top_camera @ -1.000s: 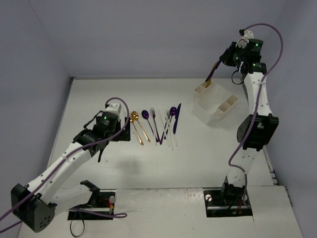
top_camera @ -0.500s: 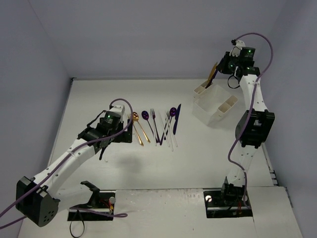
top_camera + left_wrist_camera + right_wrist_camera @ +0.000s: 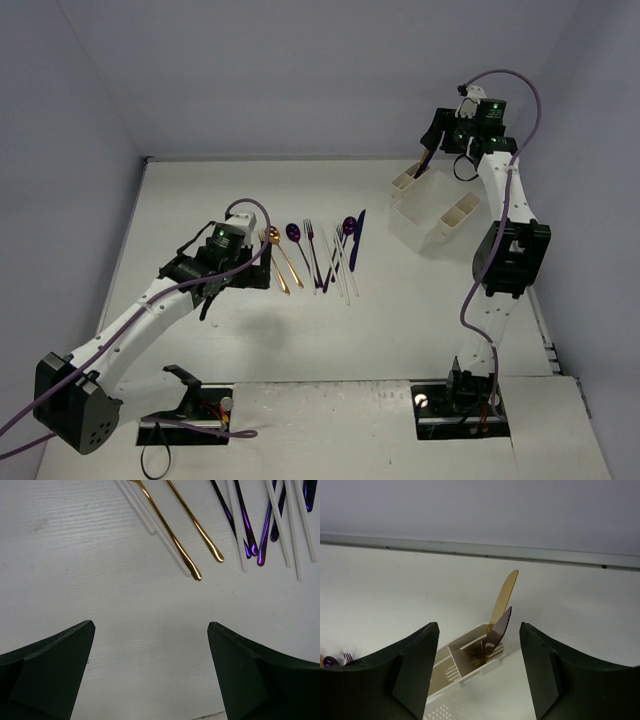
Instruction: Sort the eating utensils into containers
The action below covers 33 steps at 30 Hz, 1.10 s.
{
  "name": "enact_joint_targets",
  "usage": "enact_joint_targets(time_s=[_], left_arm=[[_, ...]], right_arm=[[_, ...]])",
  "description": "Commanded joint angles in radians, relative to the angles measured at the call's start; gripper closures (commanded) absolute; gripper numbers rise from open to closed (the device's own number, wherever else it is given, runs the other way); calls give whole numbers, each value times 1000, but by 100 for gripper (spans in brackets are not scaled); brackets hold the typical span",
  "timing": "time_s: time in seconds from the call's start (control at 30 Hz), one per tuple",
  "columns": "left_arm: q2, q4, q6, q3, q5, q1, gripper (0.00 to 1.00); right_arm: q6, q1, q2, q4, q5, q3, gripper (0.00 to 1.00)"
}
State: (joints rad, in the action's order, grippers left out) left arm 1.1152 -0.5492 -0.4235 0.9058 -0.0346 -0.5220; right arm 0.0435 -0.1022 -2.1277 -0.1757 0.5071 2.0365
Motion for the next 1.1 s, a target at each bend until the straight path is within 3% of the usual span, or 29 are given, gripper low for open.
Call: enact_joint_targets(time_s=[0.0,0.27,0.53,0.63,0.83,0.93,1.07], left_arm=[[20,38,-4,83,35,7,5],[115,41,-34,186,90,-2,5],[233,50,-59,282,84,-47,5],[258,53,-64,296,55,-45,5],[234,37,-78,289,1,-31,5],[189,12,-83,260,-47,-17,5],[90,-9,-89,197,-75,6,5]], right_arm=[[-7,9,116,65,-62,7,34],[3,4,340,65,-329,-139,13],[146,28,677,61,-437,-456,12],[184,111,757,42,-474,-599,15],[292,399,784,-34,-670,-741,16],[362,544,747,-37,-743,-797,18],[436,629,657,-38,-797,-796,21]])
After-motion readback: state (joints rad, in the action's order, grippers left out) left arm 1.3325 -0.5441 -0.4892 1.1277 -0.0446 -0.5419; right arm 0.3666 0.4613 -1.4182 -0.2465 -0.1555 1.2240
